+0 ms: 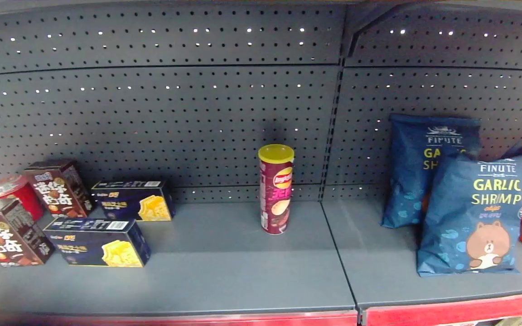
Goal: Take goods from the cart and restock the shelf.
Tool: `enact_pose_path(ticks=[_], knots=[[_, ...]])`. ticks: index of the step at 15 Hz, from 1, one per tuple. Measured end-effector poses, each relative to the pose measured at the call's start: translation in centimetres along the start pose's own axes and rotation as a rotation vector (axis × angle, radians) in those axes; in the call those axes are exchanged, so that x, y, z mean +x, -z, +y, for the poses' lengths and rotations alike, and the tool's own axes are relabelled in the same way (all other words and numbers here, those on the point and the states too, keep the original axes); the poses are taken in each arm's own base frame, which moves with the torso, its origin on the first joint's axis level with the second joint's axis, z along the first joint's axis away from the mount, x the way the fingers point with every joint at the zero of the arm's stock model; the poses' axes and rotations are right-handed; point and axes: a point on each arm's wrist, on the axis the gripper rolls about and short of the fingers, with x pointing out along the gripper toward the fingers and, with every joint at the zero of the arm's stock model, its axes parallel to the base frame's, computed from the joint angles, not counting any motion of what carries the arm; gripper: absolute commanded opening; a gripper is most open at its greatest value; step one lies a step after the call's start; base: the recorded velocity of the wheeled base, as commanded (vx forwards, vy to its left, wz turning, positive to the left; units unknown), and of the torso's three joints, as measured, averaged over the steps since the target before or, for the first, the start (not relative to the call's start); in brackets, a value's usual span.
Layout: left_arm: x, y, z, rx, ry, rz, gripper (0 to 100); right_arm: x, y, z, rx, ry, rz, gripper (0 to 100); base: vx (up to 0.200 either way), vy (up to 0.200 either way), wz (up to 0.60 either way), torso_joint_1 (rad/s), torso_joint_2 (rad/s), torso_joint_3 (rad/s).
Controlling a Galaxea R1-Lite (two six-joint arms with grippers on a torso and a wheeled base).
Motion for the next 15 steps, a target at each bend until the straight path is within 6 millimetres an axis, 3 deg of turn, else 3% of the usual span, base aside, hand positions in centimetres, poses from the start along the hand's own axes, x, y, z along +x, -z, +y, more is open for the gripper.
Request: enact_pose_path(ticks=[3, 7, 11, 15], knots=[[0.0, -0.2, 0.0, 0.001, -0.015, -0.006, 0, 0.0, -0.2, 0.0, -0.016, 0.007, -0.01, 100, 0.0, 0.0, 0.0, 0.0, 0.0, 0.0], [0.0, -0.1, 0.0, -0.001, -0.012, -0.005, 0, 0.1, -6.0, 0.1, -0.05, -0.09, -0.063, 100, 0.0, 0.0, 0.0, 0.0, 0.0, 0.0], [0.2, 0.2, 0.1, -0.047, -0.014, 0.014, 0, 4.3, -11.6, 0.2, -0.121, -0.189, 0.068, 100, 0.0, 0.0, 0.0, 0.0, 0.0, 0.0], [0.3, 0.5, 0.1, -0.053, -0.012, 0.078, 0, 9.1, -13.8, 0.6, -0.181, -0.19, 0.203, 100, 0.0, 0.0, 0.15, 0.001, 0.0, 0.001]])
